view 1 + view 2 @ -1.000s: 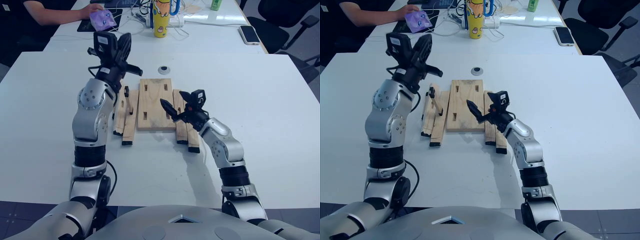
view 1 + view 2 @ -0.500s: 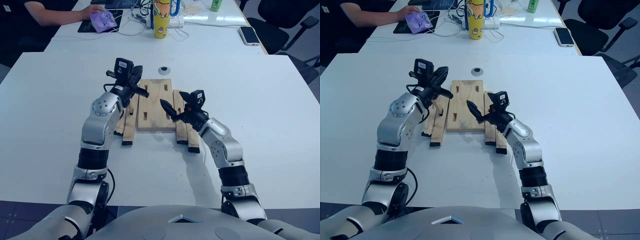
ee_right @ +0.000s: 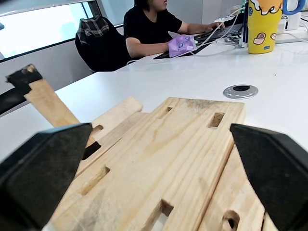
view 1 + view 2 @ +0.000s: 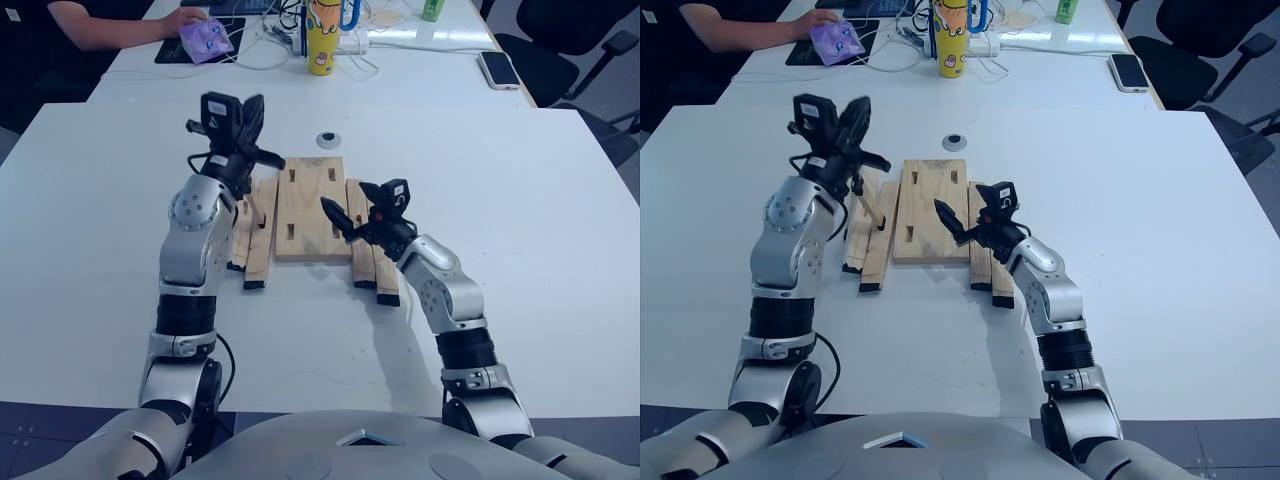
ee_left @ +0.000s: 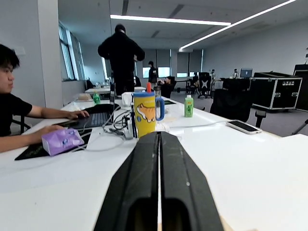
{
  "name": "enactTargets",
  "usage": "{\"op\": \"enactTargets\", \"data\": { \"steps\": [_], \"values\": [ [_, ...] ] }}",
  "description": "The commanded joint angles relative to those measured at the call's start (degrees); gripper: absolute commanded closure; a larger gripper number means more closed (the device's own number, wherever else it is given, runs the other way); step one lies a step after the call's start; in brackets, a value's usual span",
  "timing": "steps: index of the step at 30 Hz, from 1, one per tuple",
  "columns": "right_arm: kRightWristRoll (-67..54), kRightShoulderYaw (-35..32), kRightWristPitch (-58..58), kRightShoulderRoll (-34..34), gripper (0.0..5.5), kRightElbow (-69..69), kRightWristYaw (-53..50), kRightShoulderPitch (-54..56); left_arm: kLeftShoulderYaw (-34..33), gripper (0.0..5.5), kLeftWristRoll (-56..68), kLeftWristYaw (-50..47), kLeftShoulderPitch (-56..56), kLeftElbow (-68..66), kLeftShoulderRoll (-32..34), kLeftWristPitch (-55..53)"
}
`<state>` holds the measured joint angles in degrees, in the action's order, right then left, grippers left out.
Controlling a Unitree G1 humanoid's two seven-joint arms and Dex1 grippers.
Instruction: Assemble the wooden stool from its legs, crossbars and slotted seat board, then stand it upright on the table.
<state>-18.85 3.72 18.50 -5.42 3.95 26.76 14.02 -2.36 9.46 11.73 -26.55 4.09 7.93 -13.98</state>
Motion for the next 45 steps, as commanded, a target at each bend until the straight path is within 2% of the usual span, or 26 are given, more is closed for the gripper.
{"op": "enactTargets", "data": {
  "steps": [1,7,12,14,21,28,37,45],
  "values": [
    [0.4,0.0,-0.4,0.0,0.1,0.4,0.3,0.9,-2.4,5.46,0.8,-1.0,-5.5,4.6,1.2,1.1],
    [0.6,0.1,-0.4,0.3,0.1,0.1,0.2,0.5,-2.6,5.46,0.7,-0.9,-7.7,4.2,2.0,-0.5],
    [0.6,0.3,-0.3,0.3,0.1,0.3,0.4,0.7,5.1,5.46,-1.8,1.6,4.1,-7.6,1.1,-11.7],
    [0.9,0.5,-0.5,0.2,0.1,0.7,0.5,1.1,4.5,5.46,-0.9,-0.4,9.0,-11.2,-1.1,-15.6],
    [1.1,0.1,-0.8,-0.1,0.1,1.6,0.6,1.7,4.1,5.46,-2.9,-3.7,2.8,-9.1,-2.6,-8.0],
    [1.0,-0.1,-1.2,-0.5,0.1,2.8,1.4,2.2,2.8,5.46,-4.8,-6.7,2.6,-2.5,-2.8,-2.1],
    [1.0,-0.3,-1.8,-1.0,0.1,3.6,1.7,2.2,2.1,4.23,-7.6,-8.2,1.9,7.7,-0.8,-2.0],
    [1.1,-0.5,-2.1,-1.7,0.1,3.9,2.2,1.9,3.1,3.08,-8.2,-9.0,11.2,16.1,-1.7,-6.4]
  ]
}}
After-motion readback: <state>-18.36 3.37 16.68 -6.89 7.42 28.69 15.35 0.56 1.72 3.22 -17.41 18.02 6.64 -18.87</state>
